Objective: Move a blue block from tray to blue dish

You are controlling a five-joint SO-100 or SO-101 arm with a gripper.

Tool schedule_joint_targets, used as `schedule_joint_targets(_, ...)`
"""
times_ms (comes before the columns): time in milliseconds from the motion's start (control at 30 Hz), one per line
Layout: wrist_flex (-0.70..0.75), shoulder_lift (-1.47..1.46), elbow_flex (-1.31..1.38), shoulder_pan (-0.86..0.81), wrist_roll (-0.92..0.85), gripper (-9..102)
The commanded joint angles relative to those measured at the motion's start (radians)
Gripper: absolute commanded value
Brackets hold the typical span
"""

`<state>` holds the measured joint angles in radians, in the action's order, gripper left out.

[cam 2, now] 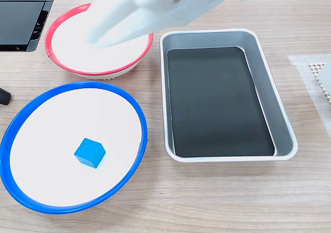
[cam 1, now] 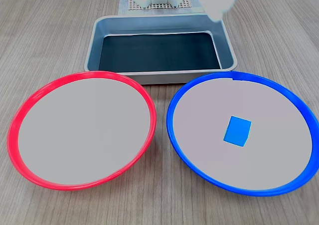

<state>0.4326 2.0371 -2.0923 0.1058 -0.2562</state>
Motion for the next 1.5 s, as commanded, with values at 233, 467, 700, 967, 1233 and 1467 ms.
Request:
schedule_joint_targets(233,0.032,0.96,-0.887,-0.152,0.463,0)
schedule_joint_targets(467,0.301,1.111,-0.931,-0.183,0.476,0)
schedule_joint_targets(700,0.526,1.247,-0.931,-0.167,0.515,0)
schedule_joint_targets(967,0.588,1.292,-0.931,-0.155,0.549,1)
schedule_joint_targets(1233,0.589,1.292,-0.931,-0.163,0.557,0)
schedule_joint_targets(1467,0.589,1.292,-0.931,-0.163,0.557,0)
